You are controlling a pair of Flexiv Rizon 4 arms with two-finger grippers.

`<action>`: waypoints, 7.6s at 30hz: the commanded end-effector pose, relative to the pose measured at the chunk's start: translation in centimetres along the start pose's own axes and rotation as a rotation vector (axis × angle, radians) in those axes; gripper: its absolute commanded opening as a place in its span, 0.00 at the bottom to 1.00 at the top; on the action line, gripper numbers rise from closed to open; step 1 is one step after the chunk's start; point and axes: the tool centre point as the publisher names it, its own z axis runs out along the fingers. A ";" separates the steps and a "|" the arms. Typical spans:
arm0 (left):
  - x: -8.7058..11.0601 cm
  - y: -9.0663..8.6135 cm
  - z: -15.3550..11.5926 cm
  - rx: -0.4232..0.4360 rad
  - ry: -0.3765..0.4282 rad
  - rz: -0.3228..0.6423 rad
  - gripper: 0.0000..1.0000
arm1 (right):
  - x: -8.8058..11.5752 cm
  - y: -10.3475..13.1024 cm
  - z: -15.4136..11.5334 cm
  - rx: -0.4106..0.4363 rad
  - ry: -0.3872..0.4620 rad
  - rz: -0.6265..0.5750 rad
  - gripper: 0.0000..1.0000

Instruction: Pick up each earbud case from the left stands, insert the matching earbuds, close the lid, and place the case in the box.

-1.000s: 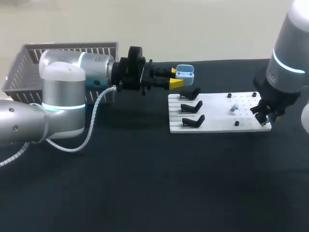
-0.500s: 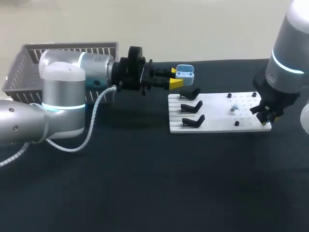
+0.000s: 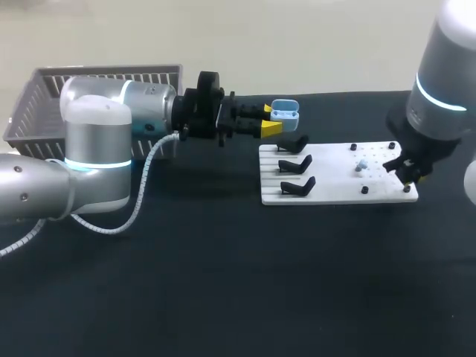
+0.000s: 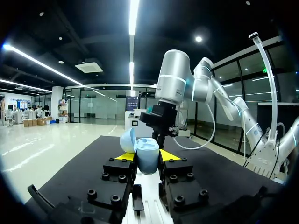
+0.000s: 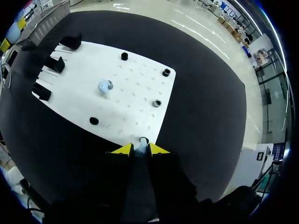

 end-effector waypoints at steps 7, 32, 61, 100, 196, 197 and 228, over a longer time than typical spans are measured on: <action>0.1 -0.1 0.0 -0.005 -0.002 0.003 0.00 | 0.6 2.4 -7.7 0.024 -0.044 0.024 0.00; 0.1 -0.1 0.0 -0.005 -0.002 0.003 0.00 | -0.9 8.1 -13.0 -0.016 -0.060 -0.104 0.00; 0.1 -0.1 0.0 -0.005 -0.002 0.003 0.00 | -6.5 13.8 -17.9 0.072 0.103 0.466 0.00; 0.1 -0.1 0.0 -0.005 -0.002 0.003 0.00 | -11.7 15.7 -18.3 0.015 0.154 0.890 0.00; 0.1 -0.1 0.0 -0.005 -0.002 0.003 0.00 | -16.3 17.5 -13.9 0.017 0.182 1.104 0.00; 0.1 -0.1 0.0 -0.005 -0.002 0.003 0.00 | -16.3 17.5 -13.8 0.019 0.182 1.105 0.00; 0.1 -0.1 0.0 -0.005 -0.002 0.003 0.00 | -11.5 16.4 -16.5 -0.060 0.076 1.090 1.00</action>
